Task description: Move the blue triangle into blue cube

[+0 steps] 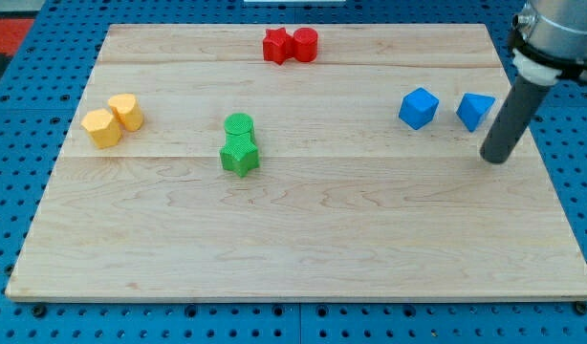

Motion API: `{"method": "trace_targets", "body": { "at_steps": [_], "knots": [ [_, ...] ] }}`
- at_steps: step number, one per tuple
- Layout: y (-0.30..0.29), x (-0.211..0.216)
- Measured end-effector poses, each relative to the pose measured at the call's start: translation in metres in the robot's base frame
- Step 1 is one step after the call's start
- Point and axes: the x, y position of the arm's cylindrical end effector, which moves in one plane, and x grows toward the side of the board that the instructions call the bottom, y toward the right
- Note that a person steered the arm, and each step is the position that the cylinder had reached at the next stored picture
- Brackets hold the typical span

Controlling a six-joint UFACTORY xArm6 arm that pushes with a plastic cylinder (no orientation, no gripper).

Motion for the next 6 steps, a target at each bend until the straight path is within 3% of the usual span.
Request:
{"method": "trace_targets", "body": {
  "at_steps": [1,3,4,5,6],
  "knots": [
    [0.001,-0.046],
    [-0.027,-0.083],
    [0.050,-0.091],
    [0.026,-0.119],
    [-0.041,-0.064]
  ]
}}
